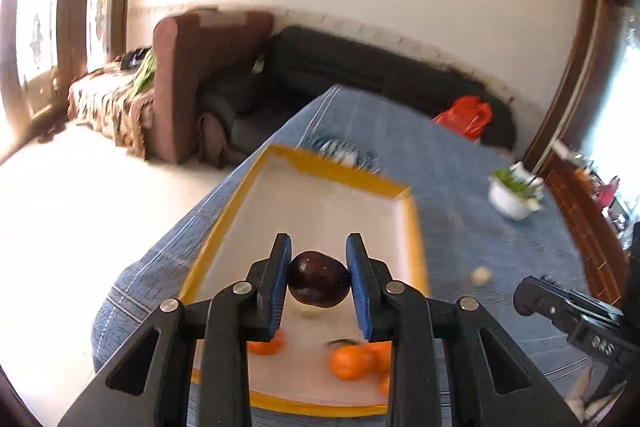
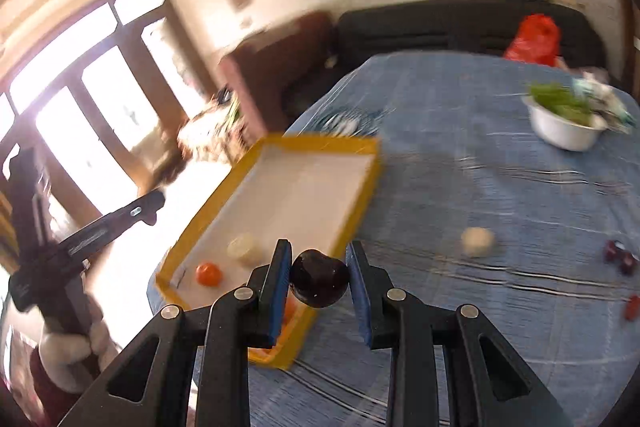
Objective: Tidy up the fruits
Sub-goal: 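Carry both plums over the yellow tray and release them inside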
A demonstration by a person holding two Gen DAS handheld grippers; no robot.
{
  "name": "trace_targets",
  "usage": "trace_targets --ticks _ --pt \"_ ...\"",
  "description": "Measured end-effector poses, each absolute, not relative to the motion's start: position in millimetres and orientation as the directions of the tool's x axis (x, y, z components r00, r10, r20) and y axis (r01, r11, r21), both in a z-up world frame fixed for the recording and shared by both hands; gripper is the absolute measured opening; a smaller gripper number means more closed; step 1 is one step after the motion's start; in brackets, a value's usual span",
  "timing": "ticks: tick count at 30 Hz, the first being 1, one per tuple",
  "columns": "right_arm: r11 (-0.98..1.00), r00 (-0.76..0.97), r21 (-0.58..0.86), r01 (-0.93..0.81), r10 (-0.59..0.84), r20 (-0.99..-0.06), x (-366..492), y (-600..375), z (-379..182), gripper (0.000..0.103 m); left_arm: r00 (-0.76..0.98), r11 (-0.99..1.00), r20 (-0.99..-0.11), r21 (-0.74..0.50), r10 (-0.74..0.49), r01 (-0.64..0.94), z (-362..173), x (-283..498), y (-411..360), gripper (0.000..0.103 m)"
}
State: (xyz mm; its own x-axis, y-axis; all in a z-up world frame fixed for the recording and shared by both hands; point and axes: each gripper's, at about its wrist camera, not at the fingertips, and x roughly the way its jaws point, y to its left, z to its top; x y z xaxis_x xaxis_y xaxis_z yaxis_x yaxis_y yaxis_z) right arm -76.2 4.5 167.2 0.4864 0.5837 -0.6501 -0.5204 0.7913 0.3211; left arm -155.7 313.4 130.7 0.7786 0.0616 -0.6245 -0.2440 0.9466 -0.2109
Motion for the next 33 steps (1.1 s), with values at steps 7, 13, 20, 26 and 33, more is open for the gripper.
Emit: trace_targets --ticks 7,13,20,26,33 --pt "0.75 0.384 0.336 -0.57 0.605 -0.698 -58 74 130 0.032 0.723 0.919 -0.689 -0.256 0.044 -0.3 80 -129 350 0.028" --pt "0.737 0.35 0.243 -0.63 0.549 -0.759 -54 123 105 0.032 0.694 0.901 -0.719 -0.278 0.034 -0.332 56 -110 370 0.028" --pt "0.707 0.335 0.187 -0.682 0.529 -0.78 -59 147 88 0.033 0.726 0.879 -0.688 -0.343 0.004 -0.33 59 -118 379 0.064" --pt "0.713 0.369 0.187 -0.675 0.546 -0.752 -63 130 100 0.034 0.74 0.837 -0.672 -0.404 0.002 -0.37 73 -139 384 0.085" --pt "0.778 0.465 0.205 -0.594 0.541 -0.701 -65 58 128 0.052 0.758 0.814 -0.652 -0.449 -0.016 -0.369 90 -164 365 0.088"
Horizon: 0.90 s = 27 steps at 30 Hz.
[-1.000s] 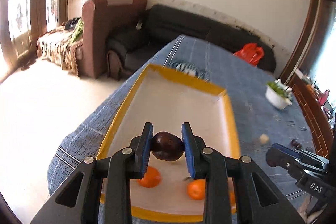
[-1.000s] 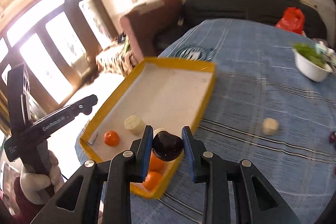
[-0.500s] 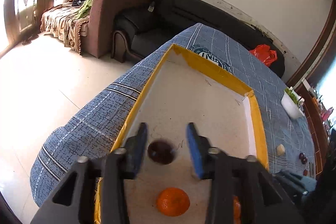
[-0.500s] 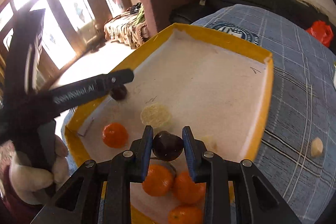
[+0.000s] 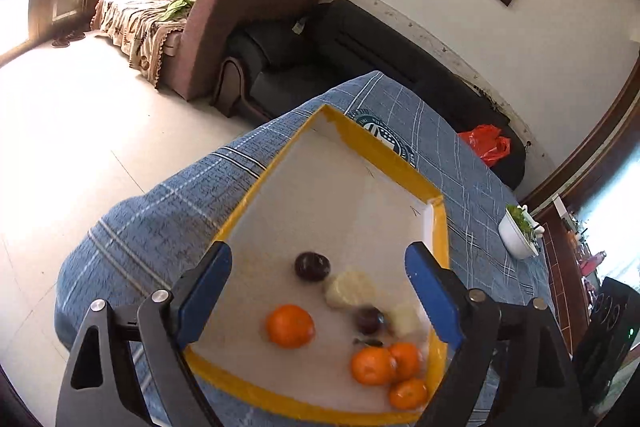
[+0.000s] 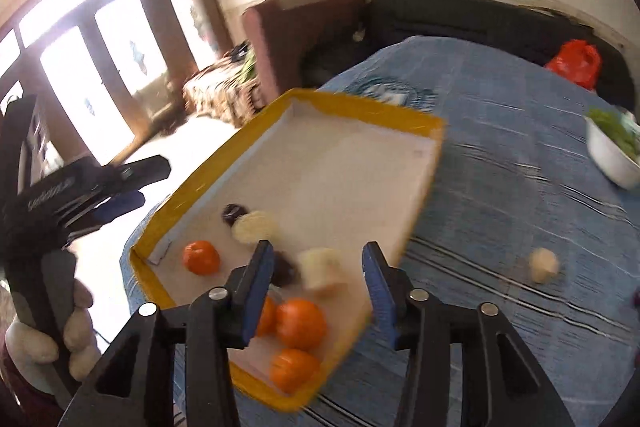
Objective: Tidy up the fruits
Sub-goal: 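Carry both plums over the yellow tray and release them inside, then grasp a dark plum with the right gripper while the left gripper grasps a round white slice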
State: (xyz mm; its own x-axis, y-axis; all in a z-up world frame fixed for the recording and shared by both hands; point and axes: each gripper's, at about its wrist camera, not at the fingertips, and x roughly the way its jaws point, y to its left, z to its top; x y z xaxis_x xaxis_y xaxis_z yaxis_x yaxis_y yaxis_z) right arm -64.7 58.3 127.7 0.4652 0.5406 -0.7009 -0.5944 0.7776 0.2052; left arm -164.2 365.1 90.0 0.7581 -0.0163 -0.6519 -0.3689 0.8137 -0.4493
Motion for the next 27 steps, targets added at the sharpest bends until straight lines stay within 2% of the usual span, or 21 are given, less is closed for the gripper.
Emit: trace_targets --ticks 7,21,27 --pt "0.852 0.537 0.273 -0.446 0.499 -0.681 -78 -37 127 0.056 0.802 0.826 -0.589 -0.499 -0.102 -0.262 104 -180 320 0.088" --pt "0.934 0.652 0.338 -0.114 0.327 -0.684 -115 -225 101 0.056 0.694 0.921 -0.663 -0.389 -0.281 0.001 100 -165 171 0.088" --pt "0.939 0.67 0.34 -0.045 0.281 -0.687 -113 -267 99 0.056 0.656 0.945 -0.697 -0.319 -0.289 0.076 89 -157 125 0.088"
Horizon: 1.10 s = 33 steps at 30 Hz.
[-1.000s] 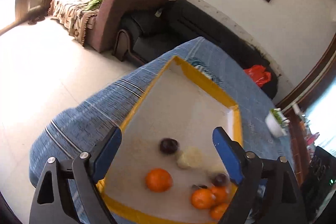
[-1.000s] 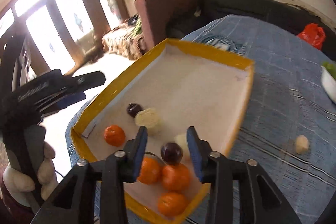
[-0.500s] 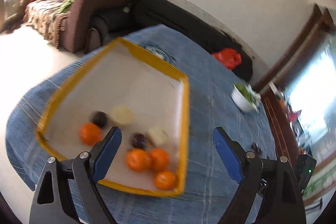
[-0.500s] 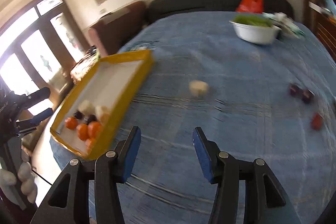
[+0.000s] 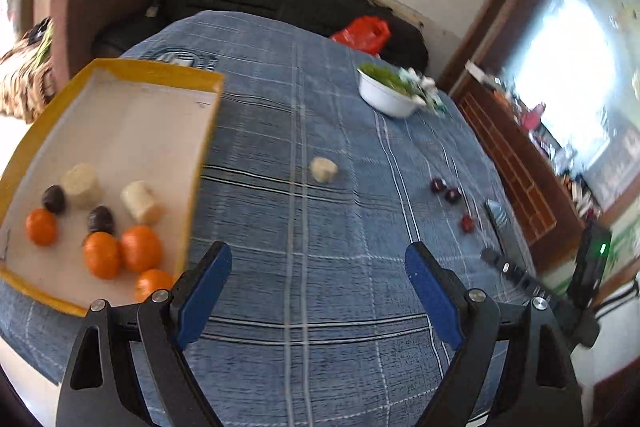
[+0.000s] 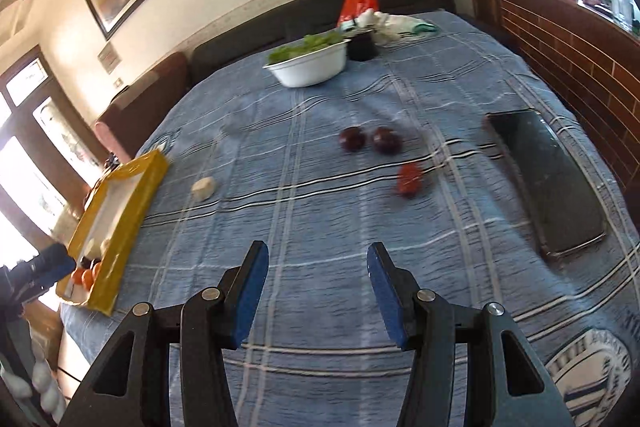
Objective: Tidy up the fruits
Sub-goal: 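Grasp a dark plum with the right gripper while the left gripper grasps a round white slice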
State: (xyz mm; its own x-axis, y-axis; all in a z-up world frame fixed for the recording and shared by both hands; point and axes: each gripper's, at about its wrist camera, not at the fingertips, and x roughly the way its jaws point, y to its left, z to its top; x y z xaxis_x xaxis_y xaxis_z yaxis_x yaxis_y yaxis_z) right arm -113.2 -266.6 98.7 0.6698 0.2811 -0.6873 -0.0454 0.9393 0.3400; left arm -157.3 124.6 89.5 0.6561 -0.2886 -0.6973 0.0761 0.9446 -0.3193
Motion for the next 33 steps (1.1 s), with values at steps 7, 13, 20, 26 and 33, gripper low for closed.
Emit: trace_targets --ticks 7,13,20,26,33 --pt "0.953 0.684 0.301 -0.047 0.251 -0.685 -64 -277 109 0.056 0.609 0.953 -0.738 -0.284 -0.29 0.11 71 -128 93 0.088" --pt "0.965 0.655 0.247 -0.09 0.244 -0.715 5 -264 114 0.056 0.582 0.958 -0.764 -0.262 -0.279 0.116 56 -98 84 0.088" --pt "0.99 0.557 0.053 -0.133 0.119 -0.822 60 -242 78 0.045 0.613 0.963 -0.748 -0.252 -0.254 0.093 60 -64 102 0.065" --pt "0.985 0.556 -0.028 -0.171 0.073 -0.828 58 -233 67 0.034 0.59 0.971 -0.777 -0.237 -0.217 0.045 42 -30 107 0.065" --pt "0.989 0.587 -0.014 -0.144 0.074 -0.806 59 -245 66 0.032 0.582 0.976 -0.785 -0.19 -0.214 0.103 30 -7 83 0.065"
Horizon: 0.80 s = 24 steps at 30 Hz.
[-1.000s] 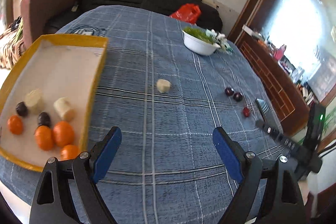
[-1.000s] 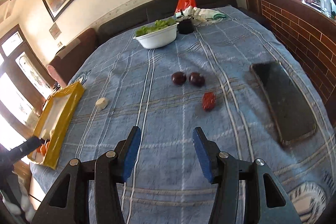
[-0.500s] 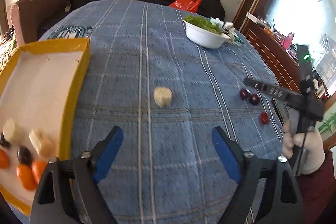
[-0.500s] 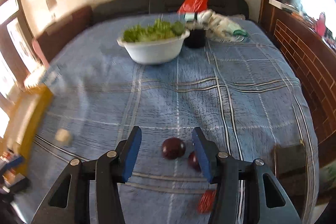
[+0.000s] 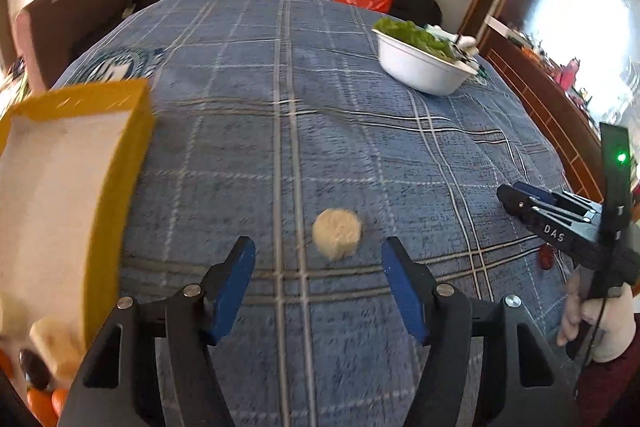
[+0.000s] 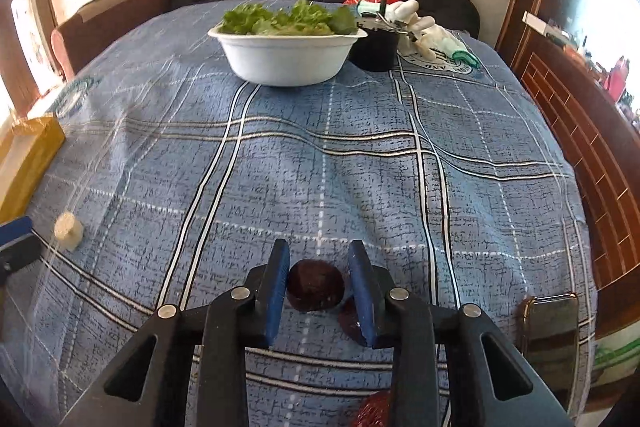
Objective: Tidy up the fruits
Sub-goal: 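Grasp a dark plum with the right gripper while the left gripper grasps a round white slice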
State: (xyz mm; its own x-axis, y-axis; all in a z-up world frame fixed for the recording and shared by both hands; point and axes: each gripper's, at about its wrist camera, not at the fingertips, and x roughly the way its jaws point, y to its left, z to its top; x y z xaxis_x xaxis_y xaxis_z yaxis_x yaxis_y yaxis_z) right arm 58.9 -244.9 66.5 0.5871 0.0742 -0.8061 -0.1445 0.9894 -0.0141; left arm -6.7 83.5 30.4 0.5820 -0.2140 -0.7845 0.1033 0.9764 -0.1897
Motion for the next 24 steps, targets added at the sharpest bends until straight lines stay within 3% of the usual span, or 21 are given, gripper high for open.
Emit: trace_targets --ticks 5,7,9,11,12,20,24 --pt "0.99 0.594 0.048 -0.134 0.119 -0.795 64 -254 66 0.034 0.543 0.983 -0.82 -0.131 -0.179 0.125 11 14 63 0.064" --pt "0.982 0.589 0.142 -0.127 0.189 -0.786 64 -265 69 0.034 0.564 0.986 -0.815 -0.054 -0.133 0.155 10 15 52 0.064" --pt "0.967 0.593 0.23 -0.11 0.249 -0.765 64 -277 72 0.034 0.574 0.984 -0.814 0.008 -0.096 0.176 8 14 42 0.041" --pt "0.954 0.59 0.284 -0.096 0.284 -0.755 64 -287 74 0.034 0.582 0.978 -0.805 0.007 -0.117 0.207 9 10 39 0.029" --pt "0.953 0.589 0.287 -0.092 0.285 -0.756 65 -289 74 0.034 0.579 0.978 -0.806 0.006 -0.119 0.209 9 8 38 0.028" --pt "0.971 0.573 0.154 -0.181 0.232 -0.787 62 -264 77 0.034 0.575 0.977 -0.799 -0.074 -0.177 0.198 16 -3 47 0.028" --pt "0.978 0.553 0.017 -0.208 0.132 -0.823 61 -244 69 0.036 0.587 0.977 -0.788 -0.087 -0.187 0.195 23 -12 49 0.029"
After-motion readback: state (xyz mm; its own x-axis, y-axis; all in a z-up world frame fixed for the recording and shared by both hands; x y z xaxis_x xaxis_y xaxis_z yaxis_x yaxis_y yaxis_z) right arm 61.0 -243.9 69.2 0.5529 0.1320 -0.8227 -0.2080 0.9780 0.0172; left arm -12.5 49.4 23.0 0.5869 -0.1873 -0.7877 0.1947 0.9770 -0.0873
